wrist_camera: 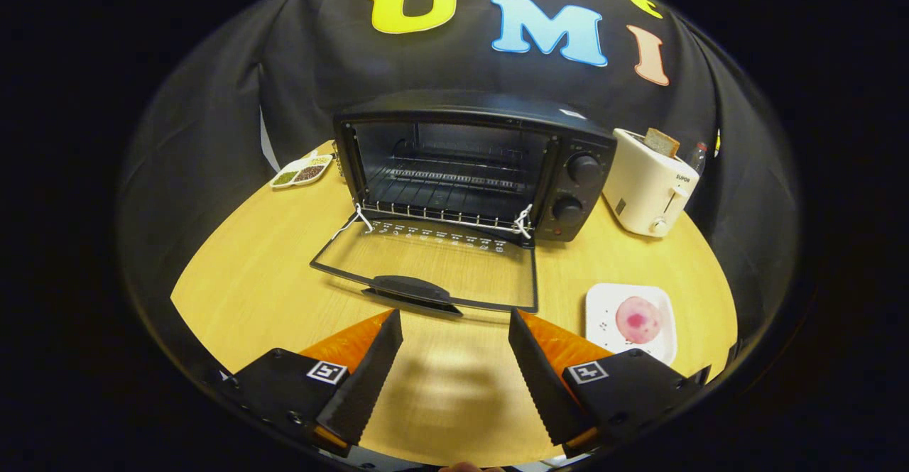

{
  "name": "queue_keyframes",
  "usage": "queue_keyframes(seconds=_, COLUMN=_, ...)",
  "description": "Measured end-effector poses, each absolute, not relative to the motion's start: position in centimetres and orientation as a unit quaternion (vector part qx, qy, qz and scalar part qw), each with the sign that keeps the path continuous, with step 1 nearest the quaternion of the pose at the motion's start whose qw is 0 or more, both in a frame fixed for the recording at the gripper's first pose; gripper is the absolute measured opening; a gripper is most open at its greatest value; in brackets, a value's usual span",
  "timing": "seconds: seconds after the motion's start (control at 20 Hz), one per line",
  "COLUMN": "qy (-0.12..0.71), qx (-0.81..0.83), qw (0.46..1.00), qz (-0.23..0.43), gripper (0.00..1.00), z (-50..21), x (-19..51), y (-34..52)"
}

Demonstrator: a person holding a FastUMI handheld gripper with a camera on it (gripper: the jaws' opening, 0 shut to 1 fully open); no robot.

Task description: Open the toaster oven, put the food inside, and close the toaster oven door.

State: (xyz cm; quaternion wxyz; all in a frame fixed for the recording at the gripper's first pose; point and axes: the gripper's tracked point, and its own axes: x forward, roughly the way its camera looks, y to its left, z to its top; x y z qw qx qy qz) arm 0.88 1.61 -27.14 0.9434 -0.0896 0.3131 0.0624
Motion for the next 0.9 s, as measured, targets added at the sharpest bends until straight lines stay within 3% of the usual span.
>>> queue_keyframes(seconds=0.5, qy=0.347, qx=-0.062, qw=0.936, qz=-0.016, gripper=0.97, z=-24.5, x=-1.2, y=-14.3)
queue_keyframes(seconds=0.9, qy=0.425, qx=-0.087, qw=0.901, qz=0.002, gripper=0.97, z=-27.5, x=-0.4, y=-23.3)
